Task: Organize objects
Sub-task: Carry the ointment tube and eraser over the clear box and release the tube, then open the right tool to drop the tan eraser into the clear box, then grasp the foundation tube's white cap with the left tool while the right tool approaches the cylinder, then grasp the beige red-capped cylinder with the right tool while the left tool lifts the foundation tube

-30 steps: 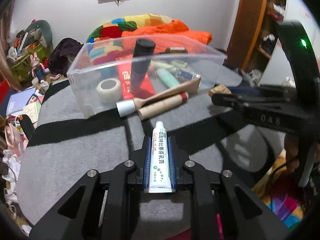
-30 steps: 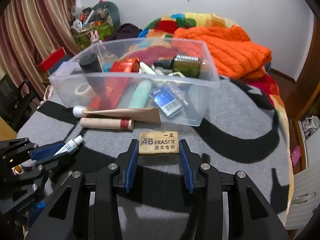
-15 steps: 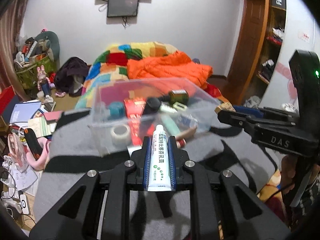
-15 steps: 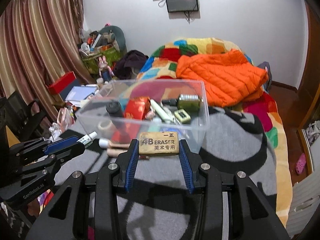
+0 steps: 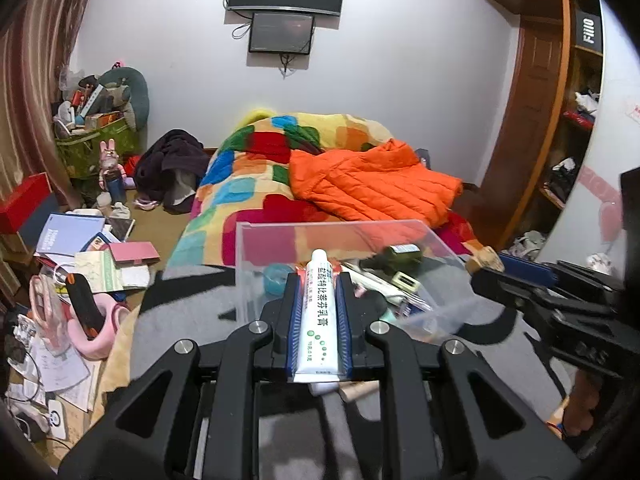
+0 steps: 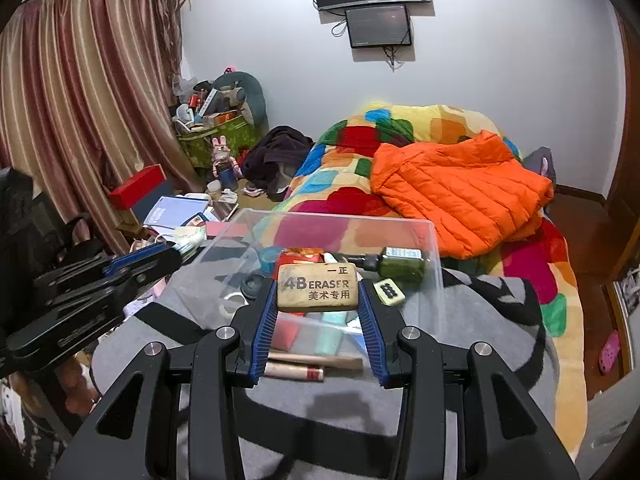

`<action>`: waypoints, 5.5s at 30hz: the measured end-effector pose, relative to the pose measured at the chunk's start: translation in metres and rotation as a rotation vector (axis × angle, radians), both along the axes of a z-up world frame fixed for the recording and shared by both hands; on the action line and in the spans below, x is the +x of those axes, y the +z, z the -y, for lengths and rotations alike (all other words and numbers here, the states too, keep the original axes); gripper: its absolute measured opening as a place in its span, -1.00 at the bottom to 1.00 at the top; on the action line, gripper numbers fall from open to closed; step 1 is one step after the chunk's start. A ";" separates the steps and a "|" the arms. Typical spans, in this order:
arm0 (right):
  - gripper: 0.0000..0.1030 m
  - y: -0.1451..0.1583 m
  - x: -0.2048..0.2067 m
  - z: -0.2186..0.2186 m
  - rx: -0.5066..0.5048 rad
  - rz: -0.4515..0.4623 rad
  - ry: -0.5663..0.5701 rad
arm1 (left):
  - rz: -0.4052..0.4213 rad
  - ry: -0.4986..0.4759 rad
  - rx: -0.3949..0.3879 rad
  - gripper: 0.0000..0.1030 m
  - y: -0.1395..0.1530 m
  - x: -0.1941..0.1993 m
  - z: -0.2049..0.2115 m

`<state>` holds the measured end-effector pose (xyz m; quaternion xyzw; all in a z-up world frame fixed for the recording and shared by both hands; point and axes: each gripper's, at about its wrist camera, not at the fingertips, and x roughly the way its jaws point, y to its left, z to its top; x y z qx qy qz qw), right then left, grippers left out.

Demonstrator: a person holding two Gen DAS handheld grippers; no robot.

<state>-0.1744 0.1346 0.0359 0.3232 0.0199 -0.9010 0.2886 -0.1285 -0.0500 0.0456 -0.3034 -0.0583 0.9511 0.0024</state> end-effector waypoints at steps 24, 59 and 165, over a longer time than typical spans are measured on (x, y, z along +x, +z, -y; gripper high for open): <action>-0.29 -0.066 -0.079 0.022 0.101 0.194 -0.040 | 0.147 -0.023 0.020 -0.68 -0.049 -0.070 0.002; 0.11 -0.101 -0.010 0.003 0.146 0.263 0.085 | 0.236 -0.096 -0.028 0.57 -0.090 0.023 -0.004; -0.57 -0.109 0.036 -0.012 0.186 0.256 0.025 | 0.266 -0.265 -0.094 0.17 -0.110 0.052 -0.065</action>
